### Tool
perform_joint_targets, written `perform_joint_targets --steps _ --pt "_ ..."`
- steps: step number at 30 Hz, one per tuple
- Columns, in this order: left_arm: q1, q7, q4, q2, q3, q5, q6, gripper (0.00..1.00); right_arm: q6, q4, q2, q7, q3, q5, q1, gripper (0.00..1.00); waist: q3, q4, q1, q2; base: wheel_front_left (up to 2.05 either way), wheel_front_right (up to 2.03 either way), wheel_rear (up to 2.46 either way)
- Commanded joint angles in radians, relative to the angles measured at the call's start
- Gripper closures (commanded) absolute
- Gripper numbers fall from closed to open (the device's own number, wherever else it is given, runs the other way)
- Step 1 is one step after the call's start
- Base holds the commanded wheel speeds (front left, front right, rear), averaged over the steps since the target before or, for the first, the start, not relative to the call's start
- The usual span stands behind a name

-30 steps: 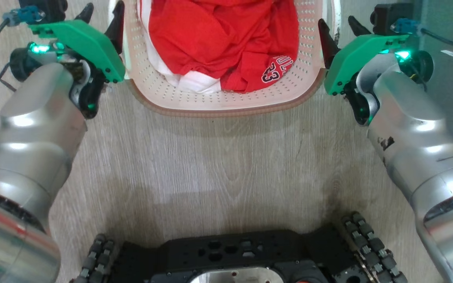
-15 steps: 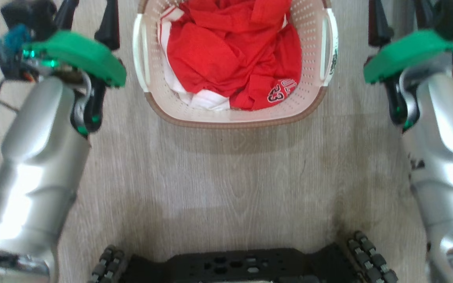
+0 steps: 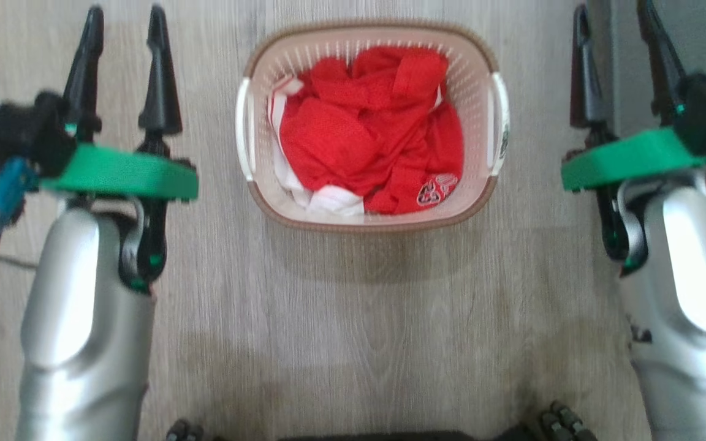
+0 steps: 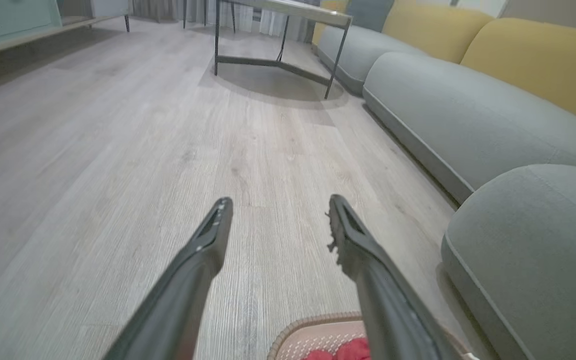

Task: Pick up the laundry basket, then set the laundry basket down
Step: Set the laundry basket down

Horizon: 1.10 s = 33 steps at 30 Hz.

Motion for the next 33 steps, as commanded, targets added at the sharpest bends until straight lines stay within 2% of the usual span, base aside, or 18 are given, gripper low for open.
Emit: perform_joint_targets --steps 1,9,18,33 --pt "0.02 -0.005 -0.048 0.013 0.04 0.012 -0.006 0.0 -0.006 -0.043 0.016 -0.005 0.01 -0.012 0.028 0.0 -0.045 -0.002 0.0001 -0.0001 0.0 0.0 0.0" --pt "0.193 -0.005 -0.172 -0.003 0.06 0.058 -0.015 0.0 -0.006 -0.109 0.019 -0.005 -0.001 -0.021 0.148 0.0 -0.182 -0.008 0.0001 -0.0001 0.0 0.0 0.0" --pt "0.358 0.03 -0.245 0.005 0.054 0.059 -0.005 0.0 -0.006 -0.109 0.02 0.014 -0.004 -0.011 0.253 0.0 -0.325 -0.007 0.0001 -0.0001 0.0 0.0 0.0" --pt "0.538 0.101 -0.316 0.016 0.046 0.044 0.021 0.0 -0.006 -0.158 0.02 0.103 -0.031 0.013 0.399 0.0 -0.471 0.0 0.0001 -0.0001 0.0 0.0 0.0"
